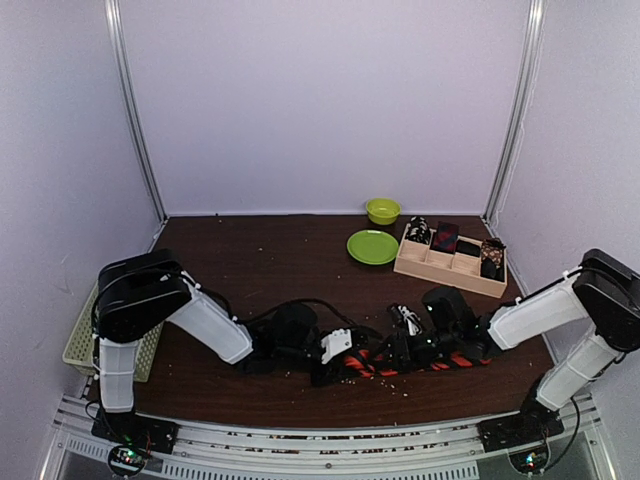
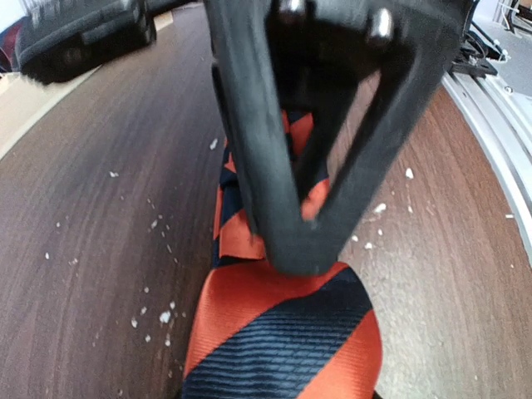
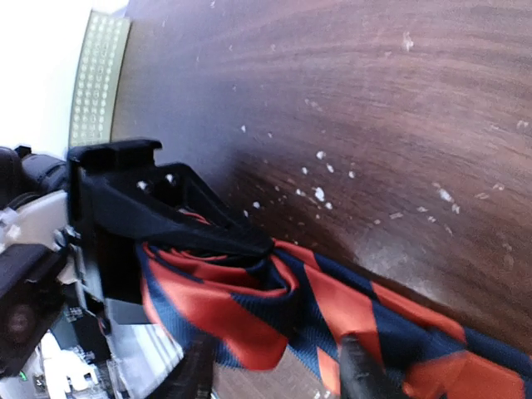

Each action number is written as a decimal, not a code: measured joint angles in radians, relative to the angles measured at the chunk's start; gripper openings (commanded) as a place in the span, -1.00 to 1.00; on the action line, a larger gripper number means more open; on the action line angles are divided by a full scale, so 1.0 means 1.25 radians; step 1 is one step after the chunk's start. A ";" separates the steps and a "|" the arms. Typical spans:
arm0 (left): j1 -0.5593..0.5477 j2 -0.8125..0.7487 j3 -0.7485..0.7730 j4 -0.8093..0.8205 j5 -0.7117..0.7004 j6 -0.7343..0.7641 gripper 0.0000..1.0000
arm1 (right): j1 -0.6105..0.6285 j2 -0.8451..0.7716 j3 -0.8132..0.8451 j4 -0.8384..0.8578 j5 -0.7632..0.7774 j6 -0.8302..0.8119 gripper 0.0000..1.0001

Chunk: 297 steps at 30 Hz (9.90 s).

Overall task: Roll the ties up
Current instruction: Roll the tie at the center of the board.

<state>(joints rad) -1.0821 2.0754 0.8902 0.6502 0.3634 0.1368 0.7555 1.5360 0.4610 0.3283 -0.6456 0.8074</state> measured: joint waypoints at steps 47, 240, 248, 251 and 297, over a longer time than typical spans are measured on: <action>0.000 -0.030 -0.078 0.093 -0.052 -0.085 0.45 | 0.009 0.108 0.030 0.075 -0.016 -0.044 -1.00; -0.036 0.111 0.041 0.218 -0.034 -0.193 0.57 | -0.017 -0.032 -0.054 -0.031 0.105 -0.080 -1.00; -0.036 0.181 0.132 0.243 -0.032 -0.215 0.00 | -0.001 0.010 -0.038 0.026 0.102 -0.062 -1.00; -0.037 0.180 0.138 0.222 -0.031 -0.207 -0.23 | -0.001 0.015 -0.037 0.035 0.104 -0.054 -1.00; -0.038 0.034 0.187 -0.264 -0.033 -0.019 -0.33 | 0.056 0.041 -0.154 0.461 0.042 0.288 -0.25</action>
<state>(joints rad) -1.1294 2.1181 1.1244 0.3206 0.3225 0.1135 0.8253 1.5875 0.2687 0.9043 -0.5934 1.1679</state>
